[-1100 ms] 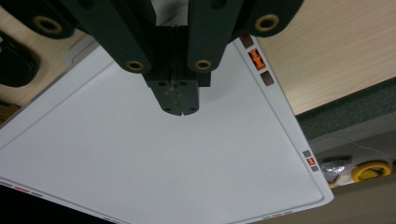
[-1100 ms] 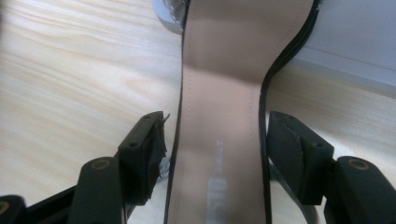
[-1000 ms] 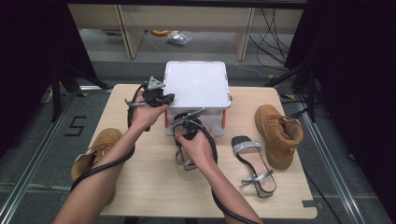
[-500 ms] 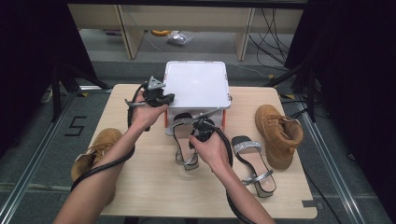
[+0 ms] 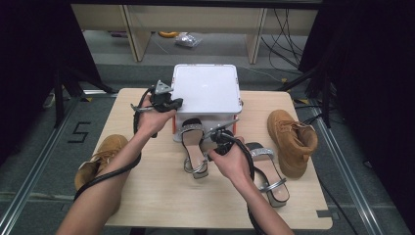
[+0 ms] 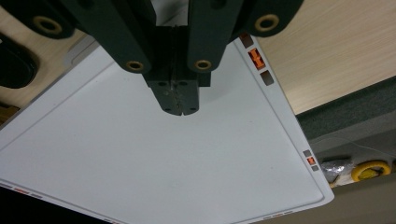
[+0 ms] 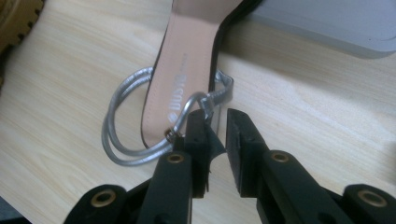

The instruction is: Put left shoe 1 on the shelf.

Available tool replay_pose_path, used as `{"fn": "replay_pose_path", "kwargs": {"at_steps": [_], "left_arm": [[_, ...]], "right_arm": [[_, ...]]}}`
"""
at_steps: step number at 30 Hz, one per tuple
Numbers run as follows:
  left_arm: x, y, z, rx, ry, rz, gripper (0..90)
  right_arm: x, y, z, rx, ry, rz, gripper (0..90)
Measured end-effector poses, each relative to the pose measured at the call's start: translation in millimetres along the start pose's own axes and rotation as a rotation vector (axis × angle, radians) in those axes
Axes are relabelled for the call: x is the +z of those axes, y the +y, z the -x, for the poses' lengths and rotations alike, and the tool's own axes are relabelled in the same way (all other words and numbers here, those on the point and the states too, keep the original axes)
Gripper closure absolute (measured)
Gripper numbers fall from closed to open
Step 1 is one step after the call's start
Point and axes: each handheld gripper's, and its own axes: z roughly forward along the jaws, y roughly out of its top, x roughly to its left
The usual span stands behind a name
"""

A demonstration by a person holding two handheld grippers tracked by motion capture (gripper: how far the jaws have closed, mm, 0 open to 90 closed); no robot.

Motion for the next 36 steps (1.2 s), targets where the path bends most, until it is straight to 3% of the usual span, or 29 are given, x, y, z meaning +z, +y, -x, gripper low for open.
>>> {"fn": "replay_pose_path", "kwargs": {"at_steps": [2, 3, 4, 5, 6, 9, 17, 18, 20, 21, 26, 27, 28, 29, 31, 34, 36], "left_arm": [[0.0, 0.0, 0.1, 0.0, 0.0, 0.0, 89.7], [0.1, 0.1, 0.2, 0.001, 0.001, 0.0, 89.7], [0.1, 0.1, 0.2, 0.001, 0.001, 0.0, 89.7], [0.0, 0.1, 0.2, 0.002, 0.002, -0.001, 89.7], [0.0, 0.1, 0.2, 0.002, 0.002, -0.001, 89.7], [0.0, 0.2, 0.0, 0.002, 0.001, -0.001, 89.7], [1.0, 0.6, 0.6, -0.001, -0.001, 0.005, 89.7], [0.8, 0.7, 0.4, 0.001, -0.001, 0.0, 89.7], [0.8, 0.8, 0.4, 0.002, -0.001, 0.0, 89.7], [1.0, 0.6, 0.5, -0.001, -0.001, 0.004, 89.7], [0.9, 0.5, 0.9, -0.008, 0.001, 0.005, 89.7], [0.7, 0.5, 0.8, -0.007, 0.001, 0.005, 89.7], [0.7, 0.5, 0.8, -0.007, 0.001, 0.005, 89.7], [0.6, 0.5, 0.6, -0.008, -0.001, 0.004, 89.7], [0.8, 0.7, 0.7, -0.007, 0.0, 0.004, 89.7], [1.0, 0.6, 0.4, -0.001, -0.002, 0.005, 89.7], [0.7, 0.9, -0.2, 0.002, -0.005, -0.002, 89.7]], "right_arm": [[0.2, -1.5, 0.9, -0.018, 0.01, 0.013, 79.7], [-0.3, -3.2, 1.4, -0.046, -0.008, 0.006, 79.9], [-2.0, -4.8, 0.7, -0.031, -0.011, 0.001, 80.3], [-1.4, -5.4, 1.9, -0.061, -0.016, 0.006, 81.0], [-1.4, -5.4, 1.9, -0.061, -0.016, 0.006, 81.0], [3.0, -13.3, 2.1, -0.072, -0.043, -0.029, 84.0], [22.1, -34.6, -0.1, -0.132, -0.017, -0.088, 88.7], [22.2, -35.7, -0.5, -0.127, 0.009, -0.099, 89.1], [24.5, -37.4, -2.2, -0.127, -0.01, -0.101, 89.4], [26.8, -40.1, -2.8, -0.151, -0.006, -0.107, 89.7], [31.9, -44.5, -9.6, -0.142, 0.019, -0.124, 89.9], [34.0, -44.6, -8.7, -0.171, 0.024, -0.111, 89.8], [34.0, -44.6, -8.7, -0.171, 0.024, -0.111, 89.8], [37.5, -45.3, -9.2, -0.219, 0.015, -0.088, 89.8], [39.0, -45.7, -11.4, -0.194, 0.038, -0.1, 89.8], [41.9, -45.5, -12.5, -0.229, 0.032, -0.084, 89.6], [43.4, -46.1, -14.8, -0.206, 0.036, -0.087, 89.5]]}}
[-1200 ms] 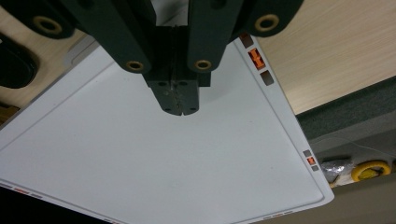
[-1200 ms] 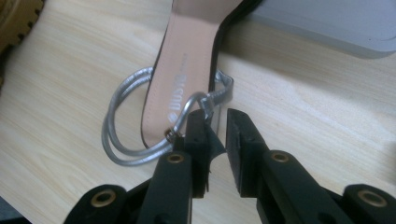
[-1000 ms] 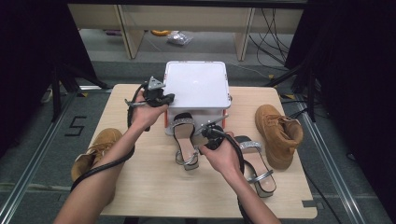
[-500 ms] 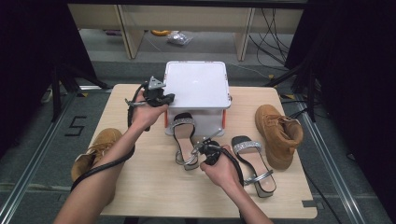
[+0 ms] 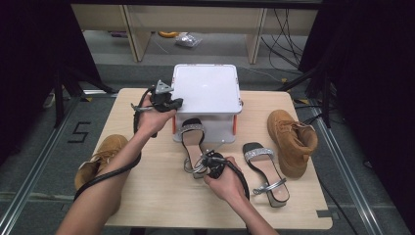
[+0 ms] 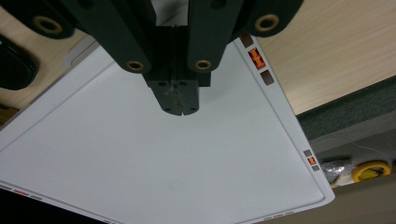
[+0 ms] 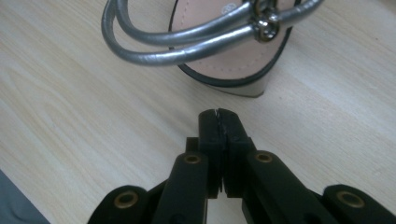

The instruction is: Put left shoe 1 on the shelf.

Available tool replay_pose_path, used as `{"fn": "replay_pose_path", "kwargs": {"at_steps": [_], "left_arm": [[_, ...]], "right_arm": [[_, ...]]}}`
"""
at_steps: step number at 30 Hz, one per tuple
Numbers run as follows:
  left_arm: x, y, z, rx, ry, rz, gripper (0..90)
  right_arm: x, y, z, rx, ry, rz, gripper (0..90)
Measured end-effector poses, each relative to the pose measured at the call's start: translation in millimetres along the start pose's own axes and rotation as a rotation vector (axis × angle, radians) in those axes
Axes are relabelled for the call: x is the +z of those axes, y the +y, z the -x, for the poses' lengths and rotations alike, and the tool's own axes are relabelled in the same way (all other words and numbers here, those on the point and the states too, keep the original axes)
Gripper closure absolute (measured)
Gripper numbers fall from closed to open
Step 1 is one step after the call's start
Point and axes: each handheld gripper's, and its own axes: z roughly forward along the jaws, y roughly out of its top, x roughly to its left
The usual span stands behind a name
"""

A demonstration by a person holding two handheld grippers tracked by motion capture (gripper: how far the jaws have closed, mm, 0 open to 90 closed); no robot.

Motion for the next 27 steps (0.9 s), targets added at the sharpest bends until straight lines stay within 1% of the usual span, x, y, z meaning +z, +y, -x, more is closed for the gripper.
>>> {"fn": "replay_pose_path", "kwargs": {"at_steps": [1, 2, 3, 4, 6, 7, 8, 9, 10, 11, 12, 13, 14, 15, 17, 18, 21, 22, 23, 24, 25, 27], "left_arm": [[-0.1, 0.1, -0.1, 0.0, 0.0, -0.001, 89.7], [-0.1, 0.0, 0.0, 0.0, 0.0, 0.0, 89.7], [-0.1, -0.1, 0.0, 0.001, 0.0, 0.0, 89.7], [0.0, -0.1, 0.0, 0.0, 0.0, 0.001, 89.7], [0.0, -0.1, 0.0, 0.001, 0.0, 0.0, 89.7], [0.1, 0.0, 0.0, 0.001, 0.0, 0.0, 89.7], [0.1, 0.0, 0.0, 0.001, 0.0, 0.0, 89.7], [0.0, 0.0, 0.0, 0.002, 0.0, 0.0, 89.7], [0.0, 0.0, 0.0, 0.002, 0.0, 0.0, 89.7], [0.0, -0.1, -0.1, 0.001, -0.001, 0.0, 89.7], [0.0, -0.1, -0.1, 0.001, -0.001, 0.0, 89.7], [0.6, -0.3, 0.6, -0.009, -0.001, 0.01, 89.7], [0.0, -0.1, -0.2, 0.002, -0.001, 0.0, 89.7], [0.2, 0.0, 0.0, 0.002, -0.001, 0.001, 89.7], [0.2, 0.1, 0.6, 0.005, 0.003, 0.0, 89.7], [-0.3, 0.3, 0.6, 0.006, 0.005, -0.006, 89.7], [0.1, 0.0, 0.0, 0.002, -0.001, 0.0, 89.7], [0.1, 0.0, 0.0, 0.002, -0.001, 0.0, 89.7], [0.2, 0.0, 0.1, 0.004, 0.001, 0.0, 89.7], [0.2, 0.0, 0.1, 0.004, 0.001, 0.0, 89.7], [0.2, -0.2, 0.1, 0.003, 0.0, 0.002, 89.7], [0.1, -0.1, 0.0, 0.002, -0.001, 0.001, 89.7]], "right_arm": [[1.9, 0.4, 0.9, -0.021, 0.006, 0.004, 89.4], [2.6, 0.4, -1.0, -0.003, 0.002, 0.006, 89.3], [3.4, 0.5, -1.6, 0.001, 0.004, 0.01, 89.2], [4.6, 1.0, -0.7, -0.023, -0.001, 0.026, 89.1], [5.9, 1.1, -3.7, 0.017, 0.001, 0.019, 88.4], [8.5, 1.6, -1.5, -0.023, 0.002, 0.045, 88.2], [8.5, 1.6, -1.5, -0.023, 0.002, 0.045, 88.2], [8.9, 1.9, -3.4, 0.012, 0.017, 0.042, 88.2], [8.9, 1.9, -3.4, 0.012, 0.017, 0.042, 88.2], [9.4, 2.8, -3.1, -0.007, -0.005, 0.056, 88.4], [9.6, 3.0, -4.0, 0.017, -0.004, 0.044, 88.5], [10.5, 3.4, -3.6, 0.015, -0.006, 0.046, 88.8], [10.7, 3.4, -2.5, 0.0, 0.0, 0.056, 88.9], [10.7, 3.6, -4.3, 0.019, -0.014, 0.045, 88.9], [9.5, 3.5, -6.3, 0.042, 0.003, 0.037, 89.8], [10.2, 3.5, -5.7, 0.032, 0.006, 0.048, 90.0], [10.9, 3.5, -6.6, 0.03, 0.01, 0.055, 90.0], [11.2, 4.0, -6.1, 0.009, 0.005, 0.065, 90.0], [11.4, 4.4, -6.5, 0.01, 0.015, 0.076, 90.0], [11.4, 4.4, -6.5, 0.01, 0.015, 0.076, 90.0], [10.9, 5.2, -8.4, 0.023, 0.014, 0.082, 90.0], [10.2, 5.8, -9.1, 0.024, 0.015, 0.087, 90.0]]}}
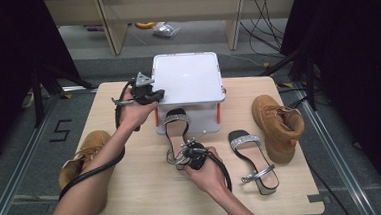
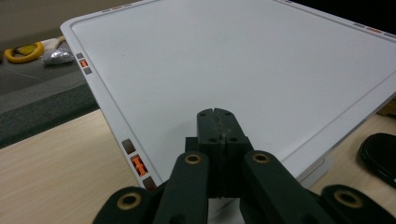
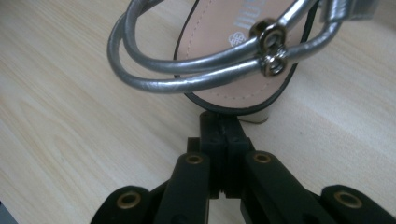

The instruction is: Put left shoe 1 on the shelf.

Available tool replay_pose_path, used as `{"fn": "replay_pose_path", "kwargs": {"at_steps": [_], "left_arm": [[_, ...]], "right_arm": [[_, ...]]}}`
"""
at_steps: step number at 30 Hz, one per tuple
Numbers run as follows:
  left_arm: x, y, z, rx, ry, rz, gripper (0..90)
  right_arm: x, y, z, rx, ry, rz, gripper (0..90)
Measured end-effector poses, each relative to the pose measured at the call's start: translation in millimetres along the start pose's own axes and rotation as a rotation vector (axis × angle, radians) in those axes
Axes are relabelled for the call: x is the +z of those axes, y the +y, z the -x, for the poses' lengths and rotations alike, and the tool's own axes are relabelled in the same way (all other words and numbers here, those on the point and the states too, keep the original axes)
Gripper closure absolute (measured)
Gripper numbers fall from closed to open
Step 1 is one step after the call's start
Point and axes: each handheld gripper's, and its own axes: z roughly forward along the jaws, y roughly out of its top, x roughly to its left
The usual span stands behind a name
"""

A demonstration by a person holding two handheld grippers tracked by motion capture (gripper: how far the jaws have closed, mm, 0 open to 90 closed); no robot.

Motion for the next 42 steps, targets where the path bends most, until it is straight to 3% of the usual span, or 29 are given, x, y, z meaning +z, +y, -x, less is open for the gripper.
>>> {"fn": "replay_pose_path", "kwargs": {"at_steps": [1, 3, 4, 5, 9, 12, 13, 14, 19, 21, 22, 24, 25, 31, 42], "left_arm": [[0.0, 0.0, -0.1, -0.001, -0.001, 0.0, 89.7], [-0.6, 0.3, -0.1, -0.001, 0.002, -0.008, 89.7], [-0.4, 0.3, 0.0, -0.004, 0.001, -0.007, 89.7], [-0.4, 0.3, 0.1, -0.003, 0.002, -0.007, 89.7], [-0.4, 0.3, 0.1, -0.003, 0.002, -0.007, 89.7], [-0.6, 0.7, 0.2, -0.003, 0.004, -0.011, 89.7], [-0.6, 0.7, 0.2, -0.003, 0.004, -0.011, 89.7], [-0.5, 0.9, 0.2, -0.003, 0.003, -0.012, 89.7], [-0.6, 0.9, 0.1, -0.004, 0.003, -0.012, 89.7], [-0.6, 0.7, 0.0, -0.005, 0.002, -0.011, 89.7], [-0.6, 0.8, 0.0, -0.003, 0.003, -0.012, 89.7], [-0.3, 0.9, 0.0, -0.004, 0.0, -0.011, 89.8], [-0.5, 0.9, 0.1, -0.003, 0.003, -0.012, 89.8], [-0.3, 1.1, 0.0, -0.004, 0.0, -0.012, 89.7], [-0.3, 1.0, -0.5, -0.007, -0.003, -0.012, 89.7]], "right_arm": [[0.4, 1.3, 1.1, -0.031, 0.003, 0.014, 90.0], [-0.9, 2.7, -1.4, -0.013, 0.0, 0.024, 90.0], [-0.9, 5.3, 0.3, -0.05, -0.007, 0.044, 90.0], [-1.7, 6.1, -1.3, -0.022, -0.006, 0.043, 90.0], [-1.3, 8.8, -1.2, -0.001, -0.016, 0.065, 90.0], [0.4, 10.7, 1.8, -0.013, -0.043, 0.105, 90.0], [-0.1, 12.6, 4.0, -0.038, -0.04, 0.115, 90.0], [-1.6, 13.5, 2.6, -0.017, -0.038, 0.115, 90.0], [-0.2, 18.0, 4.6, -0.01, -0.043, 0.129, 90.0], [-2.2, 21.3, 2.4, 0.042, -0.027, 0.107, 90.0], [0.6, 20.6, 5.2, -0.01, -0.046, 0.129, 90.0], [0.6, 21.9, 3.1, 0.016, -0.035, 0.125, 90.0], [0.9, 22.3, 3.1, -0.001, -0.033, 0.132, 90.0], [2.4, 26.1, 1.6, 0.0, -0.032, 0.136, 90.0], [7.8, 37.9, 7.1, -0.009, -0.072, 0.176, 90.0]]}}
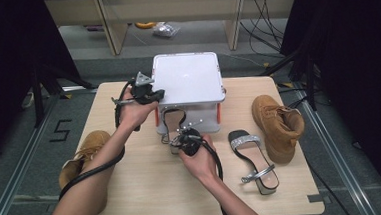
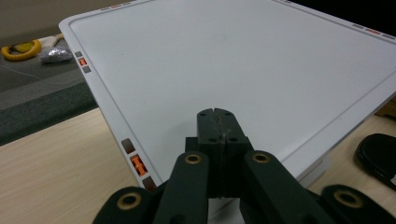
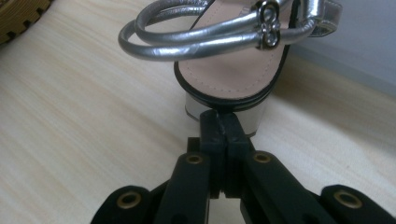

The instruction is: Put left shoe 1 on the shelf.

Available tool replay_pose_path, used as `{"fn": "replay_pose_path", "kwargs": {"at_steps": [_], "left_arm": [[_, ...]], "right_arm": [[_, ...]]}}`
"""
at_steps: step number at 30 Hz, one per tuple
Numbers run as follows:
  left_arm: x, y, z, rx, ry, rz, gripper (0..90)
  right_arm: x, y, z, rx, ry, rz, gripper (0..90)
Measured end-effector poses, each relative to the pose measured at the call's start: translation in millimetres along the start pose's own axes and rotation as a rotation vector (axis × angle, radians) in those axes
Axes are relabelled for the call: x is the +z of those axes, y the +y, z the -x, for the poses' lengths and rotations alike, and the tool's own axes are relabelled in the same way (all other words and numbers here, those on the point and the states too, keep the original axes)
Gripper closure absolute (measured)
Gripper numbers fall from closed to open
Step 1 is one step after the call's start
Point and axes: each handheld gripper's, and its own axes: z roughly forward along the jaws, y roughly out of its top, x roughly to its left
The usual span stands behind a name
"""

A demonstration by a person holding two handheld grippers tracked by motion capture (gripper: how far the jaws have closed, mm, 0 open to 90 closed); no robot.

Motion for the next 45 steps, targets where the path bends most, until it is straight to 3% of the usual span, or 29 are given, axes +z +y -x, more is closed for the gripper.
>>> {"fn": "replay_pose_path", "kwargs": {"at_steps": [13, 45], "left_arm": [[-0.2, 0.2, 0.7, 0.002, -0.004, -0.004, 89.7], [0.1, 0.5, 0.3, -0.001, -0.013, -0.003, 89.7]], "right_arm": [[8.7, 22.0, -4.2, 0.023, -0.007, 0.033, 90.0], [24.2, 49.4, 5.5, -0.008, -0.081, 0.102, 90.0]]}}
